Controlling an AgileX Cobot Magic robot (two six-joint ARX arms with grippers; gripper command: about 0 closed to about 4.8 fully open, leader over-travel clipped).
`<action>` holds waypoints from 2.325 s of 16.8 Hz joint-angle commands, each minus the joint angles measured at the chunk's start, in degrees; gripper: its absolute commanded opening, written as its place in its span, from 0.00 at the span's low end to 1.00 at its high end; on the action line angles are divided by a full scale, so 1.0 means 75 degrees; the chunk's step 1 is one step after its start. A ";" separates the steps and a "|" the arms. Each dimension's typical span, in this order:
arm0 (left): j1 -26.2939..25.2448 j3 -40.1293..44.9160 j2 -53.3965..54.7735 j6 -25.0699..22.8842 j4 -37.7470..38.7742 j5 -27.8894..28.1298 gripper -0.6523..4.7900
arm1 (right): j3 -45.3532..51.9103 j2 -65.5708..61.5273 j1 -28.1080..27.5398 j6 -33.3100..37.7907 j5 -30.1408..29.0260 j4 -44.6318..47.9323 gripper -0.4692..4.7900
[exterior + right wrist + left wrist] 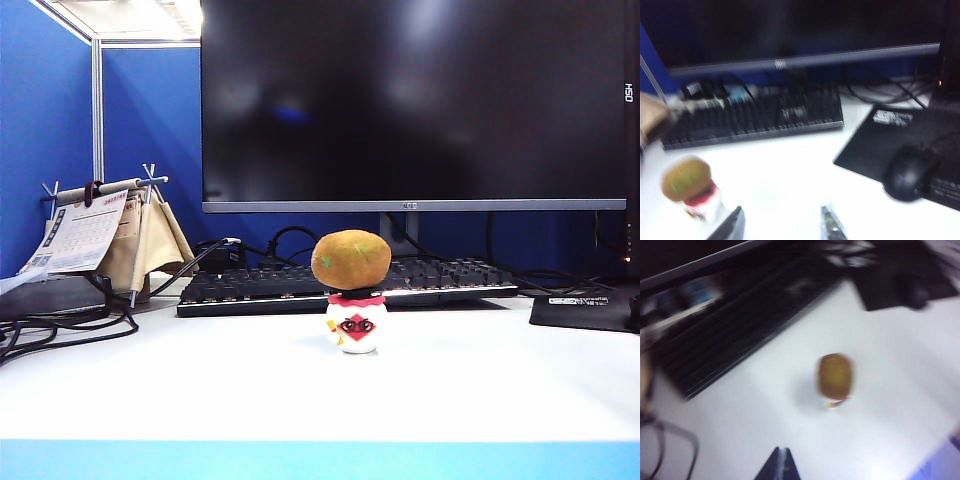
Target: Place the kiwi on top of the doll with a flat head.
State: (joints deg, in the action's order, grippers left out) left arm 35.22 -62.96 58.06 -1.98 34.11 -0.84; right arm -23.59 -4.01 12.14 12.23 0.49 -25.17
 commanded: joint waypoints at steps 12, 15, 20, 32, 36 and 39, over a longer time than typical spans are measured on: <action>0.0047 0.6828 -0.2194 0.2057 -0.5546 0.3369 0.11 | 0.2384 0.0484 0.0020 0.0734 0.1157 0.1437 0.39; 0.0044 0.7379 -0.2194 0.2063 -0.6003 0.3427 0.11 | 0.2859 0.0484 0.0020 0.0731 0.1151 0.1428 0.39; 0.0041 0.7784 -0.2177 0.1923 -0.6251 0.3485 0.11 | 0.2911 0.0472 0.0026 0.0361 0.1119 0.1445 0.09; 0.0050 0.7784 -0.2183 0.1923 -0.6210 0.3346 0.11 | 0.2911 0.0236 0.0023 0.0350 0.0968 0.1419 0.09; 0.0050 0.7784 -0.2183 0.1923 -0.6202 0.3351 0.11 | 0.2911 0.0178 0.0023 0.0350 0.0921 0.1413 0.09; 0.0050 0.7784 -0.2183 0.1920 -0.6202 0.3357 0.11 | 0.2911 0.0178 0.0023 0.0350 0.0918 0.1413 0.09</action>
State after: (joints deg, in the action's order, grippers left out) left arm 35.55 -4.56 41.71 12.64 -11.79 24.45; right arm -2.09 -2.61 12.23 14.98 7.70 -14.50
